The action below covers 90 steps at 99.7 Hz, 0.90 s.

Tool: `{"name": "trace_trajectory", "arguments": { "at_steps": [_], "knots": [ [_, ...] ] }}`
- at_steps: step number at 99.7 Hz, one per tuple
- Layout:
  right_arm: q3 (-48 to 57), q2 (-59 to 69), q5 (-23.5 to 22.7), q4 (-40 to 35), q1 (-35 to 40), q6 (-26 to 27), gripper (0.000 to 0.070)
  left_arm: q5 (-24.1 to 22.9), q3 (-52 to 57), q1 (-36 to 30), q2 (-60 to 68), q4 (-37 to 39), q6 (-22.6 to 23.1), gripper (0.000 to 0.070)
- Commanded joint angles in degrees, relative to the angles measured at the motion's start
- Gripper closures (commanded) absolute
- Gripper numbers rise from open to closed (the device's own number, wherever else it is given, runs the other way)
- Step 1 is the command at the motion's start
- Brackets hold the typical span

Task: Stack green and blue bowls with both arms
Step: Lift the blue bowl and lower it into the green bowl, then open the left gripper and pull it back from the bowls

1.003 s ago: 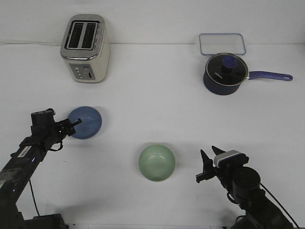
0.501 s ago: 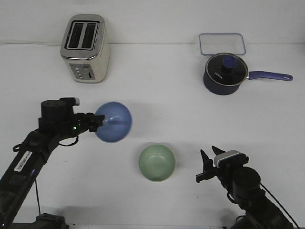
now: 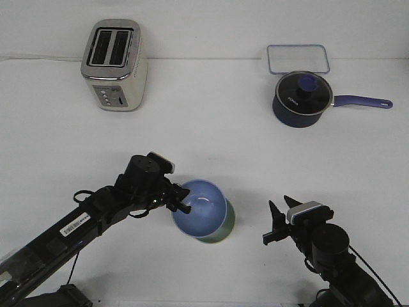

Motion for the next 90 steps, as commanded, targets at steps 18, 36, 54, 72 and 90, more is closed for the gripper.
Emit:
{"name": "trace_trajectory", "arguments": {
  "at_steps": [18,36,54,72,90],
  "knots": [
    [0.1,0.3,0.0,0.5,0.4,-0.1,0.0417,-1.0,0.9,-3.2,5.9,1.8,0.5,0.0687],
    [0.1,0.3,0.0,0.4,0.4,-0.1,0.0417,-0.9,0.9,-3.9,8.7,4.0,0.4,0.067],
    [0.1,0.3,0.0,0.4,0.4,-0.1,0.0417,-0.4,1.0,-3.7,7.8,4.3,0.3,0.0283],
    [0.1,0.3,0.0,0.3,0.4,-0.1,0.0417,-4.9,1.5,-0.9,3.0,5.4,1.8,0.0279],
    [0.1,0.3,1.9,0.5,0.4,-0.4,0.0417,-16.0,1.5,5.6,-5.4,6.1,4.5,0.0291]
  ]
}}
